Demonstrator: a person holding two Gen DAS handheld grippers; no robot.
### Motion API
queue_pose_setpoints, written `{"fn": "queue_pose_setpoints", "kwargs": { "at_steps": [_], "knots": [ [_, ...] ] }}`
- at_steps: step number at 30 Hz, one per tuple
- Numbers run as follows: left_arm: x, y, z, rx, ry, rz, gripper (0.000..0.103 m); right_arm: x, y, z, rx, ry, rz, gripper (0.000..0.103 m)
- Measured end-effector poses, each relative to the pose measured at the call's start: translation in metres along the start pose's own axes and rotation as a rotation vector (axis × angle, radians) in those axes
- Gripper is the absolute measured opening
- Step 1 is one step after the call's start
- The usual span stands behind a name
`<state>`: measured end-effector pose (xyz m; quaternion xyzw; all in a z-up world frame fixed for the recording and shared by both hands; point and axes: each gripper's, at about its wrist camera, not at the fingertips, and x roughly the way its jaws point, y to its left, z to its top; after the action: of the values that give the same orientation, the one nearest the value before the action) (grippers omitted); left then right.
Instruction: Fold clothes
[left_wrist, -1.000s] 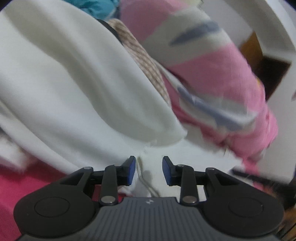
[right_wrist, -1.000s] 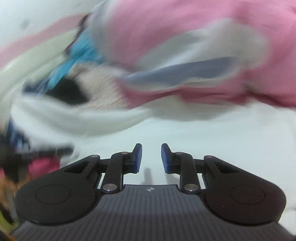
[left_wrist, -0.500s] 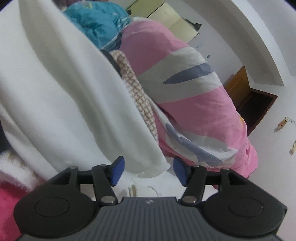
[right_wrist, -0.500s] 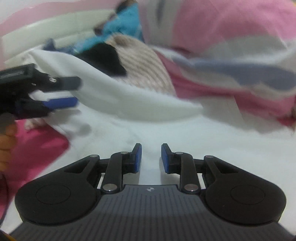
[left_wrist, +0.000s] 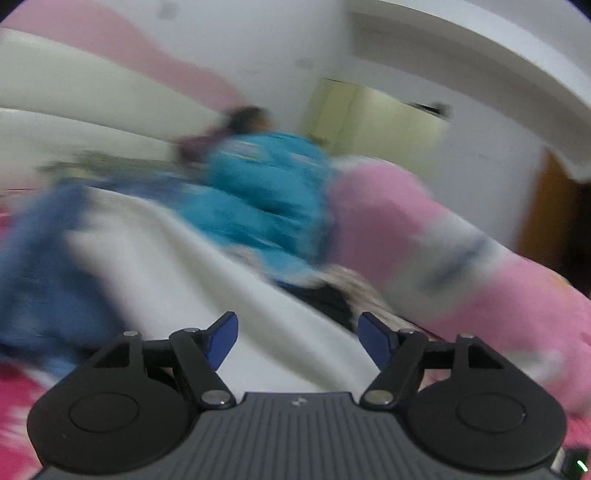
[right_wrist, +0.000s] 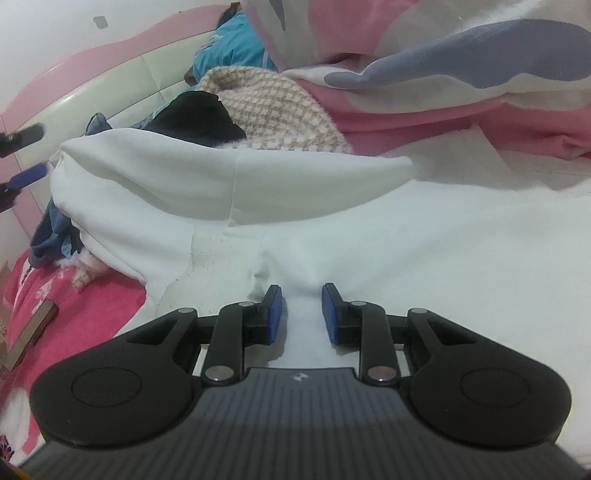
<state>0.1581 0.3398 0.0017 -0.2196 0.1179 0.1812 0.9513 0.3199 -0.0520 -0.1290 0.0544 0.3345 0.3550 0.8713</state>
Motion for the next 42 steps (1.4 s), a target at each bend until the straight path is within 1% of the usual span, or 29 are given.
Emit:
{"fn": "queue_pose_setpoints", "kwargs": {
  "at_steps": [2, 3, 5, 7, 11, 13, 15, 16, 17, 18, 20, 24, 27, 29, 30, 33, 35, 37, 38, 39, 40, 41, 42],
  "knots": [
    [0.004, 0.031, 0.009, -0.074, -0.007, 0.065, 0.073, 0.001, 0.001, 0.000, -0.001, 0.000, 0.000, 0.023],
    [0.009, 0.045, 0.013, -0.115, 0.003, 0.078, 0.074, 0.001, 0.001, -0.001, 0.000, 0.000, 0.001, 0.023],
    [0.021, 0.067, 0.019, -0.186, 0.025, 0.083, 0.076, 0.005, 0.001, 0.000, 0.002, 0.000, 0.003, 0.023],
    [0.029, 0.082, 0.023, -0.232, 0.025, 0.075, 0.077, 0.004, 0.001, 0.000, 0.006, 0.000, 0.005, 0.023],
    [0.044, 0.092, 0.024, -0.272, 0.022, 0.077, 0.076, 0.003, 0.000, -0.001, 0.014, -0.001, 0.013, 0.023],
    [0.048, 0.090, 0.022, -0.260, 0.013, 0.098, 0.072, 0.002, -0.001, -0.001, 0.018, -0.001, 0.016, 0.024],
    [0.052, 0.087, 0.020, -0.245, 0.002, 0.126, 0.043, 0.002, -0.001, -0.001, 0.022, -0.002, 0.020, 0.024],
    [0.053, 0.086, 0.019, -0.244, 0.000, 0.135, 0.037, 0.002, -0.002, -0.001, 0.025, -0.002, 0.022, 0.024],
    [0.053, 0.086, 0.017, -0.245, -0.003, 0.137, 0.024, 0.002, -0.002, -0.001, 0.029, -0.002, 0.025, 0.024],
    [0.052, 0.085, 0.016, -0.244, -0.009, 0.134, 0.016, 0.002, -0.003, -0.001, 0.032, -0.003, 0.027, 0.024],
    [0.050, 0.080, 0.016, -0.217, -0.027, 0.137, 0.011, 0.002, -0.004, -0.001, 0.039, -0.003, 0.032, 0.024],
    [0.032, 0.057, 0.018, -0.138, -0.092, 0.137, 0.010, 0.002, -0.005, -0.002, 0.048, -0.005, 0.039, 0.024],
    [0.008, 0.024, 0.023, -0.071, -0.156, 0.077, 0.010, 0.001, -0.010, -0.002, 0.077, -0.009, 0.058, 0.024],
    [-0.007, -0.008, 0.025, -0.017, -0.184, 0.011, 0.010, 0.000, -0.014, -0.002, 0.104, -0.014, 0.075, 0.024],
    [-0.012, -0.028, 0.025, 0.006, -0.186, -0.033, 0.010, -0.001, -0.016, -0.002, 0.123, -0.018, 0.085, 0.024],
    [-0.022, -0.090, 0.020, 0.069, -0.161, -0.184, 0.010, -0.014, -0.026, -0.003, 0.214, -0.044, 0.103, 0.025],
    [-0.021, -0.135, 0.008, 0.111, -0.096, -0.304, 0.010, -0.028, -0.032, -0.005, 0.286, -0.065, 0.108, 0.026],
    [-0.015, -0.179, -0.013, 0.160, 0.003, -0.418, 0.013, -0.051, -0.038, -0.013, 0.337, -0.086, 0.076, 0.026],
    [-0.011, -0.200, -0.029, 0.205, 0.065, -0.471, 0.027, -0.065, -0.041, -0.018, 0.359, -0.097, 0.054, 0.026],
    [-0.007, -0.220, -0.046, 0.260, 0.132, -0.523, 0.051, -0.078, -0.044, -0.024, 0.381, -0.107, 0.032, 0.027],
    [-0.003, -0.236, -0.067, 0.310, 0.193, -0.567, 0.064, -0.091, -0.047, -0.029, 0.404, -0.118, 0.010, 0.030],
    [-0.001, -0.248, -0.089, 0.359, 0.244, -0.605, 0.080, -0.104, -0.050, -0.034, 0.426, -0.129, -0.012, 0.031],
    [-0.001, -0.252, -0.110, 0.401, 0.284, -0.625, 0.083, -0.117, -0.055, -0.042, 0.458, -0.137, -0.032, 0.031]
  ]
}}
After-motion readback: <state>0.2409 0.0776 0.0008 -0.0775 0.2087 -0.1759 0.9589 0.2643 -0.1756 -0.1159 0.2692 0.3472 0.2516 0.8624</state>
